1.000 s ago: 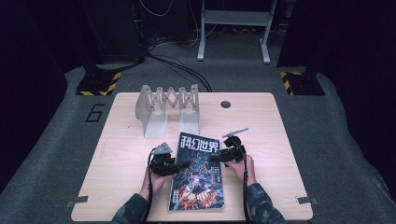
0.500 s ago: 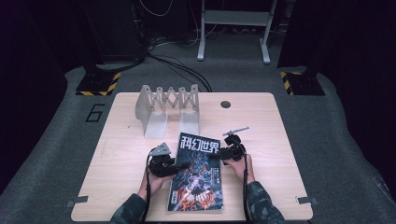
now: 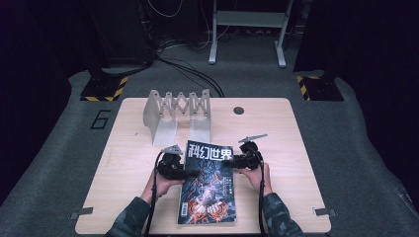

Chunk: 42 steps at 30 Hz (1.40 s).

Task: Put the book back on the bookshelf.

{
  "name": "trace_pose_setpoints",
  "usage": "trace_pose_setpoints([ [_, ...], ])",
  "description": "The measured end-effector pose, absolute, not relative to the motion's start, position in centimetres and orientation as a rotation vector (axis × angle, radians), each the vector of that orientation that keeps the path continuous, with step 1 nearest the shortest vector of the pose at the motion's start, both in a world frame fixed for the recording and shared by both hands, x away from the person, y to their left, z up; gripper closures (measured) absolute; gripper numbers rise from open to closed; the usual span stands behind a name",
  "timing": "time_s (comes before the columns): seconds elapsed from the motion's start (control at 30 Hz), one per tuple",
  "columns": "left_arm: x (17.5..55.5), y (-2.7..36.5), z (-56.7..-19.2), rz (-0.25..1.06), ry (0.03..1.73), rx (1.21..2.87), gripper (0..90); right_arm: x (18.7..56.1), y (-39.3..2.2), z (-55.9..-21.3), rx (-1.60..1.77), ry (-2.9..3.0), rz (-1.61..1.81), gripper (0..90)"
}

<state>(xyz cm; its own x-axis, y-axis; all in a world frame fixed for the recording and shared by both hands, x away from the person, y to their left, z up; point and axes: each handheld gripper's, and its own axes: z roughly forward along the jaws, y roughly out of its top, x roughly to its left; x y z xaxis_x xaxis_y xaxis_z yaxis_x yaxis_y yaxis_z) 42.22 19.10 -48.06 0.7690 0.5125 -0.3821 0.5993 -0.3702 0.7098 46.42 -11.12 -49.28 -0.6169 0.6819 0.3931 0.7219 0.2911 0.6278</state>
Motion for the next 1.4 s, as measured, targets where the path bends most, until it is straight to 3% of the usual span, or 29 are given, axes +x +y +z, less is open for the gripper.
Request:
trace_pose_setpoints([
  [0.27, 43.2, 18.9, -47.3, -0.162, 0.854, 2.117, 64.6, 46.0, -10.9, -48.1, -1.335, -2.554, -1.271, 67.8],
  [0.7, 44.7, 18.4, -46.7, -0.235, 0.84, 2.147, 55.9, 45.2, -10.6, -46.9, -1.329, -2.584, -1.301, 74.6],
  [0.83, 44.8, 18.0, -46.4, -0.211, 0.852, 2.172, 56.8, 45.0, -10.5, -46.3, -1.32, -2.611, -1.32, 75.7],
  [1.0, 44.8, 18.1, -46.0, -0.176, 0.839, 2.186, 67.4, 44.7, -10.5, -45.7, -1.317, -2.626, -1.334, 76.3],
  [1.4, 44.4, 18.0, -44.7, -0.124, 0.795, 2.197, 70.3, 44.3, -10.6, -44.2, -1.301, -2.662, -1.403, 77.6],
])
